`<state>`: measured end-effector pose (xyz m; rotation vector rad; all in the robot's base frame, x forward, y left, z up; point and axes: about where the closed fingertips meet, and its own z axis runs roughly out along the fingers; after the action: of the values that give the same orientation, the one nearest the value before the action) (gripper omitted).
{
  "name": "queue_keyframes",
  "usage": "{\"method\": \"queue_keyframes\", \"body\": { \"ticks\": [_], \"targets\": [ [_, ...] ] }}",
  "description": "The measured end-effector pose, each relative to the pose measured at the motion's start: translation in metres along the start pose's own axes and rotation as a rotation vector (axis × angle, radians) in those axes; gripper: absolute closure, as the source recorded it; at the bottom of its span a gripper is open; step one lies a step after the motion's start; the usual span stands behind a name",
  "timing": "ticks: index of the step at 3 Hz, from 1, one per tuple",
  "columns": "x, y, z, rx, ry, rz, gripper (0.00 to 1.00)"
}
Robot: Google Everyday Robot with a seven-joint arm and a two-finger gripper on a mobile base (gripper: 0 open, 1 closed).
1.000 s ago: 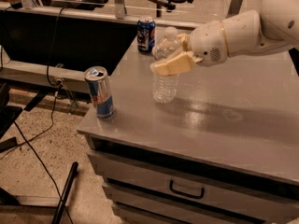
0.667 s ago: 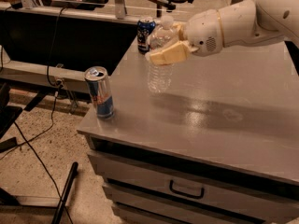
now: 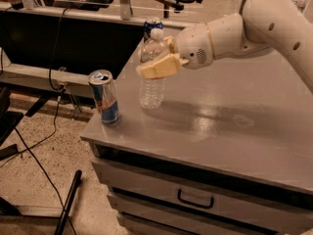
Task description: Move water bottle near redbull can
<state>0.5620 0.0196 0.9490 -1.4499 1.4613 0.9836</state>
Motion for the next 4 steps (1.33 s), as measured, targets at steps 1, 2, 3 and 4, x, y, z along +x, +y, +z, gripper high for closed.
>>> {"method": "queue_keyframes", "body": {
  "ticks": [1,2,3,4],
  "targets": [
    [0.006,0.009,0.016,-0.040,0.001,0.026,1.00],
    [0.001,0.019,0.032,-0.082,-0.003,0.018,1.00],
    [-0.003,0.026,0.043,-0.113,-0.001,0.007,1.00],
    [-0.003,0.027,0.045,-0.117,-0.001,0.006,0.86]
  ]
}}
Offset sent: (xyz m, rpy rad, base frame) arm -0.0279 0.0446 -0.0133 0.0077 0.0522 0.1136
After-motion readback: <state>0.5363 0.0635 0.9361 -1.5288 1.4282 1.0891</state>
